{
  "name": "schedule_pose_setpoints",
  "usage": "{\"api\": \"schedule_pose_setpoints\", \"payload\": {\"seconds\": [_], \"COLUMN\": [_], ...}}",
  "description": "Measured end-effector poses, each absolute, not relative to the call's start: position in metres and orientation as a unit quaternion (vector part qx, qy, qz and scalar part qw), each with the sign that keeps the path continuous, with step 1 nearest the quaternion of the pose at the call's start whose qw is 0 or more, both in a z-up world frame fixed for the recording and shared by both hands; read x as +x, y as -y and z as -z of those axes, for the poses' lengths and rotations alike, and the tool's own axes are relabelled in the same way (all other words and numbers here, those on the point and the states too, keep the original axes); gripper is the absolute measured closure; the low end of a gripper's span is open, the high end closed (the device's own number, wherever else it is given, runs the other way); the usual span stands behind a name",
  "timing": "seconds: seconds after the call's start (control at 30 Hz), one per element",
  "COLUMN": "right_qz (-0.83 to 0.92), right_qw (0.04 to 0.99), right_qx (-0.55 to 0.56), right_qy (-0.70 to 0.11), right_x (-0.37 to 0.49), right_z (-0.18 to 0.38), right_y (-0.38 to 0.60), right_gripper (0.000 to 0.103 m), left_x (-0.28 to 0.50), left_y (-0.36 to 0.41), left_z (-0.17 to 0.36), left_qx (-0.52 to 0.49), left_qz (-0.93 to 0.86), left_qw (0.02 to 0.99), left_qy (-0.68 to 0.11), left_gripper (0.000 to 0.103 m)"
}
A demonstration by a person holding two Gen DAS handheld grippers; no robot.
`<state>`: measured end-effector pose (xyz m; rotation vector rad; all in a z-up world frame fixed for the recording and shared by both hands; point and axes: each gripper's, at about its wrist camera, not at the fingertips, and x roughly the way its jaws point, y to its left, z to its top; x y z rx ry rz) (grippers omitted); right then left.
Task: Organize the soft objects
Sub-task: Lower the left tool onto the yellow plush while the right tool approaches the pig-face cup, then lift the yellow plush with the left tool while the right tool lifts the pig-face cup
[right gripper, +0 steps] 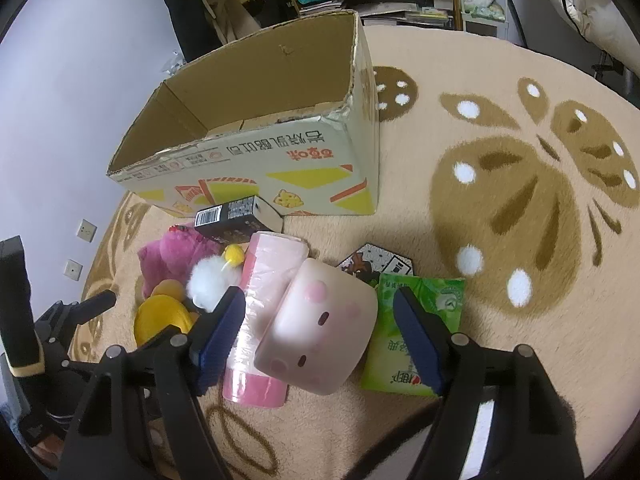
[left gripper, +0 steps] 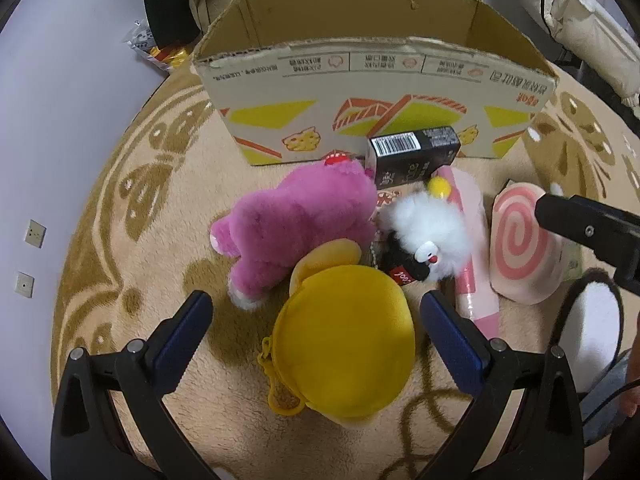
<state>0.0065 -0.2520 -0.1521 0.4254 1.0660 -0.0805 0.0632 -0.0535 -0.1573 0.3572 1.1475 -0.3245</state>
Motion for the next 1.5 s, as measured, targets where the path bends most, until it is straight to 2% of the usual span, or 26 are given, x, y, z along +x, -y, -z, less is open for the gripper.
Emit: {"api": "schedule_pose_setpoints", "payload": {"seconds": [0.43,0.5,0.6,0.63,0.7,0.83,1.1,1.27,1.5], "right_qz": [0.039,0.040,0.040,0.043,0.042,0.035,0.033,0.029,0.032], "right_qw": [0.827,0.825,0.825,0.825,0.824,0.821,0.827,0.842,0.850], "right_qx": [0.223,0.224,0.223,0.221,0.218,0.226,0.214,0.191,0.200], "right_qy": [-0.515,-0.516,-0.519,-0.519,-0.521,-0.523,-0.519,-0.504,-0.486], "right_x": [0.006,0.007,0.008,0.008,0.009,0.009,0.010,0.011,0.009], "right_z": [0.160,0.161,0.162,0.162,0.163,0.165,0.163,0.154,0.144], "right_y": [0.257,0.257,0.256,0.256,0.255,0.256,0.249,0.241,0.246], "right_gripper": [0.023,0.023,0.024,0.026,0.036,0.037,0.057,0.061,0.061], "left_x": [0.061,0.061,0.064,0.065,0.065,0.063,0.059,0.062,0.063], "left_y": [0.062,0.062,0.059,0.059,0.058,0.061,0.066,0.061,0.058], "left_z": [0.183,0.186,0.192,0.193,0.194,0.192,0.184,0.177,0.154], "left_qx": [0.199,0.203,0.188,0.183,0.167,0.178,0.175,0.172,0.152], "left_qz": [0.151,0.154,0.156,0.156,0.169,0.175,0.173,0.173,0.160], "left_qw": [0.789,0.786,0.780,0.780,0.774,0.776,0.782,0.788,0.810], "left_qy": [-0.562,-0.563,-0.576,-0.578,-0.587,-0.579,-0.573,-0.566,-0.543], "left_gripper": [0.001,0.010,0.012,0.013,0.025,0.031,0.035,0.039,0.040]}}
